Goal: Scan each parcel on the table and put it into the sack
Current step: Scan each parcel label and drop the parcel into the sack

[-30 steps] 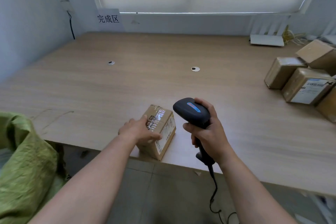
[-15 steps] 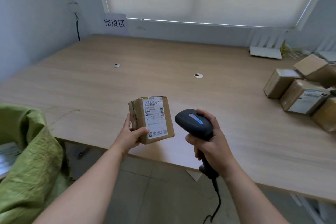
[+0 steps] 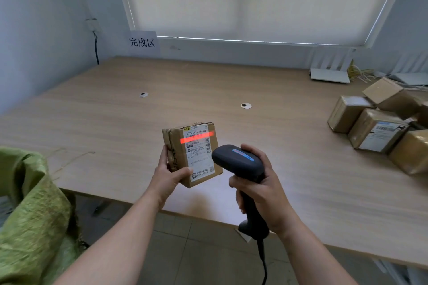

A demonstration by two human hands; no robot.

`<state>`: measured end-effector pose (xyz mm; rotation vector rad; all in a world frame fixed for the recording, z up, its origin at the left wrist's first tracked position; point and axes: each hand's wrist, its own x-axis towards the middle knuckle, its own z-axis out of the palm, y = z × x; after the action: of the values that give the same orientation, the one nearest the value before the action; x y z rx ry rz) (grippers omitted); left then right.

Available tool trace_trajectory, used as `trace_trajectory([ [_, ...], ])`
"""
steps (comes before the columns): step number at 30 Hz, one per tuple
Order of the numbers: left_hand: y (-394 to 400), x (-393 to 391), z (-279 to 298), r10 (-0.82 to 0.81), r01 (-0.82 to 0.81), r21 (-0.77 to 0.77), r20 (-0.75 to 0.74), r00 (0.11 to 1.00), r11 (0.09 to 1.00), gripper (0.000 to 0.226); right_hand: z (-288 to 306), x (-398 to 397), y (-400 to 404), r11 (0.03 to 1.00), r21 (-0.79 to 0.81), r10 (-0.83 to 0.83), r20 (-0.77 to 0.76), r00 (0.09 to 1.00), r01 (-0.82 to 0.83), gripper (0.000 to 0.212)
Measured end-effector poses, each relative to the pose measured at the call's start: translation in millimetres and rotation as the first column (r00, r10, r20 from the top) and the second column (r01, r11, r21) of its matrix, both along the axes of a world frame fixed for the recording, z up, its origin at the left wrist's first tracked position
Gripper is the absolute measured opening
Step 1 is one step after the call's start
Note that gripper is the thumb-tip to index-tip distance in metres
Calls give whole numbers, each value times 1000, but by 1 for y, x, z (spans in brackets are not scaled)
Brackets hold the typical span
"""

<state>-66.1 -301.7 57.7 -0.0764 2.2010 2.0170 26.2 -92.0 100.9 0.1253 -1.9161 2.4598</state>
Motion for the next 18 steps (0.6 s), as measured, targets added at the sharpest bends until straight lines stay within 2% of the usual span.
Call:
trace_trajectory([
  [9, 5, -5, 0, -4, 4, -29, 1, 1000, 1000, 91, 1, -4, 8, 1000, 18, -19, 5, 1000, 19, 63],
  [13, 5, -2, 5, 54, -57, -62, -42, 998, 997, 88, 7, -5, 6, 994, 108, -20, -39, 999, 24, 63],
  [18, -7, 7, 16, 138, -154, -135, -121, 983, 979, 98, 22, -14, -3, 988, 154, 9, -113, 994, 9, 63],
])
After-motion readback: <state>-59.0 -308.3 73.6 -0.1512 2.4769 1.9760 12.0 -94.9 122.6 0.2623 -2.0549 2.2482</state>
